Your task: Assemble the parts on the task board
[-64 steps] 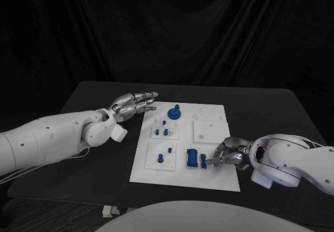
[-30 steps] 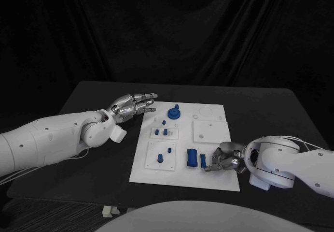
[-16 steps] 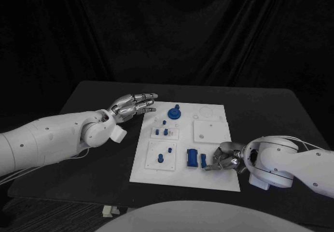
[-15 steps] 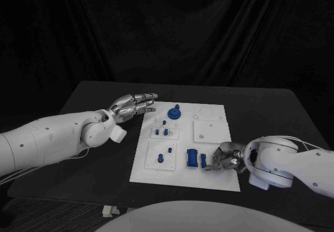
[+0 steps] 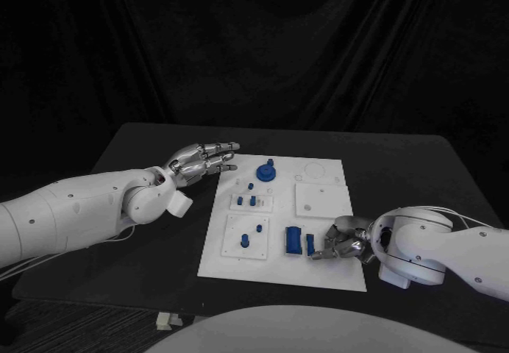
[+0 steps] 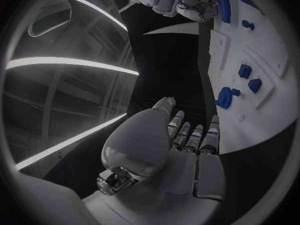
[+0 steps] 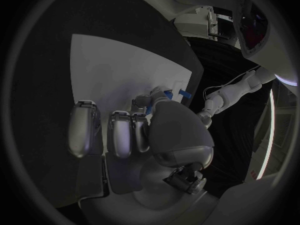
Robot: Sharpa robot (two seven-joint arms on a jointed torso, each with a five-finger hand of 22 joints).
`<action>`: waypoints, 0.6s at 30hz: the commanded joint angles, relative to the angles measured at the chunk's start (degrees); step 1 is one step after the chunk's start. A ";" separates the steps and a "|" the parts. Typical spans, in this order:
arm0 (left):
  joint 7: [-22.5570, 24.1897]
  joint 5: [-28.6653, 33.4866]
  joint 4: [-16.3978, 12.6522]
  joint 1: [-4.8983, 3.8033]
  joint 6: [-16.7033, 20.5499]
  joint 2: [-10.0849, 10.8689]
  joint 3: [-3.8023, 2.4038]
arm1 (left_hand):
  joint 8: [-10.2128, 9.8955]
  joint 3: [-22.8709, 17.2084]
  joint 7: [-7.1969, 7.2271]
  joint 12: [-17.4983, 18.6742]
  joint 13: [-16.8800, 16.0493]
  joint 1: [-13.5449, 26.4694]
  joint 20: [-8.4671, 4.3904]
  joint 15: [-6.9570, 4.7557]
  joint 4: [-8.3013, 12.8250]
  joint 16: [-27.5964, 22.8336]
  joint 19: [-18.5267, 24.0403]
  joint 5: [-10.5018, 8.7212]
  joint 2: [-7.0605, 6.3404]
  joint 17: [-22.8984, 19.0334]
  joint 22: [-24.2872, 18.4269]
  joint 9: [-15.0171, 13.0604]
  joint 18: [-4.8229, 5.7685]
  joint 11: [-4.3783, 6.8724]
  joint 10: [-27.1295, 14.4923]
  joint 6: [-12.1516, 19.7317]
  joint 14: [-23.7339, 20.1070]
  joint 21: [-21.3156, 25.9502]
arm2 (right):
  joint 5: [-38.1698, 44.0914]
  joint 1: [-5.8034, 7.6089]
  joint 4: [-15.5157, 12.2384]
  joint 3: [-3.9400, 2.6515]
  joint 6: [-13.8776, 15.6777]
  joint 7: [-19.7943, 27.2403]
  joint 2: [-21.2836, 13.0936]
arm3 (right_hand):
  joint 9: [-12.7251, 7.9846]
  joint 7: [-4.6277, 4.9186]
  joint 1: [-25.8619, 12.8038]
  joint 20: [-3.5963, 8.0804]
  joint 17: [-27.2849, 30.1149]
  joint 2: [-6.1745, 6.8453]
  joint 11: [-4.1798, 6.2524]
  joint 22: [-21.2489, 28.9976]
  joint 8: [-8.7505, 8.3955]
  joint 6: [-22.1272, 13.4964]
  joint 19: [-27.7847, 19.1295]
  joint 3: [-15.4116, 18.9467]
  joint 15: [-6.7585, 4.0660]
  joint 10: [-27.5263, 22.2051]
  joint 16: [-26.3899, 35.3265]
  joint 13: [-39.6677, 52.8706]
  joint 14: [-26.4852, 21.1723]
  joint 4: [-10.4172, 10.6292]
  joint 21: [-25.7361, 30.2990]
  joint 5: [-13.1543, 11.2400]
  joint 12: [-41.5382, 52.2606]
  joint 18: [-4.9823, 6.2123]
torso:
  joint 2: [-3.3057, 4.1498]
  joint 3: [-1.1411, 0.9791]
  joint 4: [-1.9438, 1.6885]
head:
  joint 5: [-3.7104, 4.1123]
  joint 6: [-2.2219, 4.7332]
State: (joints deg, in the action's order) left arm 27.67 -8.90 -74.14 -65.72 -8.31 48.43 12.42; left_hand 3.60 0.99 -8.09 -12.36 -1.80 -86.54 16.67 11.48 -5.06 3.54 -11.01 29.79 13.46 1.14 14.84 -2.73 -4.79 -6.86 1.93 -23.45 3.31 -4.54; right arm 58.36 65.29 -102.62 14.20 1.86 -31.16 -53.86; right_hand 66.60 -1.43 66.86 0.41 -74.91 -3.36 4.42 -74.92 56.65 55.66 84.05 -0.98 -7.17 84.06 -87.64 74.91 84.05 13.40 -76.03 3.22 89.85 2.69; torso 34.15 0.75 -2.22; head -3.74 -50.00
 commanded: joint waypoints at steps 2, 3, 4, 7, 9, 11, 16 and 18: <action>0.41 0.41 -0.20 0.06 -0.60 -0.06 -0.06 | 0.19 -0.28 -0.31 -0.21 -0.03 0.20 0.14 0.24 0.05 0.35 -0.33 0.37 0.48 0.03 -0.07 -0.01 0.29 -0.36 0.14 -0.11 -0.04 0.31 | 0.33 -0.14 0.37 -0.02 -0.77 -1.16 0.21 | 0.34 -0.21 3.46 0.70 -9.23 -0.42 0.64 -10.79 0.16 0.29 0.13 -1.09 -0.67 5.94 0.21 15.09 4.81 -2.34 0.37 3.08 0.15 0.58 | 0.02 -0.02 -0.05 | 0.05 0.00; 0.40 0.41 -0.21 0.06 -0.59 -0.05 -0.06 | 0.19 -0.28 -0.31 -0.21 -0.03 0.20 0.14 0.24 0.05 0.35 -0.33 0.37 0.48 0.03 -0.07 -0.01 0.29 -0.36 0.14 -0.11 -0.04 0.31 | 0.33 -0.14 0.43 -0.02 -0.92 -1.07 0.26 | 0.40 -0.21 3.92 0.74 -9.28 -0.30 0.66 -10.79 0.09 0.30 0.12 -1.21 -0.70 5.94 0.19 15.09 4.82 -2.77 0.38 3.77 0.15 0.58 | 0.04 -0.01 -0.06 | 0.07 0.00; 0.39 0.41 -0.21 0.06 -0.58 -0.03 -0.06 | 0.19 -0.28 -0.31 -0.21 -0.03 0.20 0.14 0.24 0.05 0.35 -0.33 0.37 0.48 0.03 -0.07 -0.01 0.29 -0.36 0.14 -0.11 -0.04 0.31 | 0.33 -0.14 0.48 -0.02 -1.04 -1.00 0.30 | 0.44 -0.24 4.70 0.78 -9.26 0.00 0.69 -10.78 -0.01 0.28 0.09 -1.39 -0.73 5.94 0.20 15.09 4.82 -3.49 0.44 4.61 0.15 0.58 | 0.04 0.00 -0.08 | 0.09 0.00; 0.36 0.41 -0.23 0.06 -0.59 0.00 -0.06 | 0.19 -0.28 -0.31 -0.21 -0.03 0.20 0.14 0.24 0.05 0.35 -0.33 0.37 0.48 0.03 -0.07 -0.01 0.29 -0.36 0.14 -0.11 -0.04 0.31 | 0.33 -0.14 0.60 -0.02 -1.44 -0.81 0.44 | 0.23 -0.21 7.96 0.86 -9.39 1.25 0.70 -10.68 -0.91 -0.22 -0.08 -2.32 -0.78 5.94 0.15 15.09 4.84 -6.33 0.79 7.73 0.15 0.65 | 0.05 0.02 -0.05 | 0.10 0.00; 0.34 0.41 -0.23 0.06 -0.61 -0.01 -0.06 | 0.19 -0.28 -0.31 -0.21 -0.03 0.20 0.14 0.24 0.05 0.35 -0.33 0.37 0.48 0.03 -0.07 -0.01 0.29 -0.36 0.14 -0.11 -0.04 0.31 | 0.33 -0.14 0.69 -0.02 -1.60 -0.62 0.54 | 0.21 -0.11 8.61 0.83 -9.31 1.86 0.61 -10.62 -1.15 -0.13 -0.17 -2.40 -0.71 5.94 0.19 15.09 4.83 -7.08 0.97 7.93 0.15 0.67 | 0.04 0.05 -0.01 | 0.07 0.00; 0.32 0.41 -0.23 0.06 -0.64 -0.02 -0.06 | 0.19 -0.28 -0.31 -0.21 -0.03 0.20 0.14 0.24 0.05 0.35 -0.33 0.37 0.48 0.03 -0.07 -0.01 0.29 -0.36 0.14 -0.11 -0.04 0.31 | 0.33 -0.14 0.80 -0.02 -1.63 -0.38 0.65 | 0.09 -0.07 8.81 0.81 -9.16 2.11 0.57 -10.59 -1.42 -0.28 -0.23 -2.40 -0.68 5.94 0.26 15.09 4.79 -7.34 1.10 7.91 0.15 0.70 | 0.03 0.03 -0.02 | 0.10 0.00; 0.30 0.41 -0.21 0.07 -0.68 -0.01 -0.06 | 0.19 -0.28 -0.31 -0.21 -0.03 0.20 0.14 0.24 0.05 0.35 -0.33 0.37 0.48 0.03 -0.07 -0.01 0.29 -0.36 0.14 -0.11 -0.04 0.31 | 0.33 -0.18 0.86 -0.02 -1.03 0.27 0.65 | -0.53 0.12 8.46 0.71 -8.79 2.57 0.41 -10.48 -2.58 -1.06 -0.41 -2.09 -0.55 5.94 0.44 15.09 4.70 -7.32 1.49 6.96 0.15 0.77 | -0.04 -0.01 0.00 | 0.13 0.00; 0.32 0.41 -0.21 0.07 -0.67 0.03 -0.05 | 0.19 -0.28 -0.31 -0.21 -0.03 0.20 0.14 0.24 0.05 0.35 -0.33 0.37 0.48 0.03 -0.07 -0.01 0.29 -0.36 0.14 -0.11 -0.04 0.31 | 0.33 -0.20 0.82 -0.02 -0.46 0.81 0.52 | -1.02 0.23 7.98 0.61 -8.66 2.82 0.30 -10.44 -3.52 -1.65 -0.49 -1.75 -0.44 5.94 0.51 15.09 4.66 -7.10 1.64 5.94 0.15 0.79 | -0.07 -0.02 0.03 | 0.07 0.00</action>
State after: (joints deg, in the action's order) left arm 27.45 -8.90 -74.22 -65.71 -8.36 48.47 12.42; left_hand 3.61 0.99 -8.09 -12.36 -1.80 -86.54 16.67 11.48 -5.06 3.54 -11.01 29.79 13.46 1.14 14.84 -2.73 -4.79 -6.86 1.93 -23.45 3.30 -4.54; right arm 58.26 65.28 -101.96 14.06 1.21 -30.51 -53.17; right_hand 65.77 -0.75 75.00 1.02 -74.90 -0.91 4.69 -74.91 53.43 54.74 83.85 -2.93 -7.57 83.94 -87.36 74.91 84.05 6.37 -74.54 9.52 89.85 2.69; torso 34.15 0.76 -2.24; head -3.61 -50.00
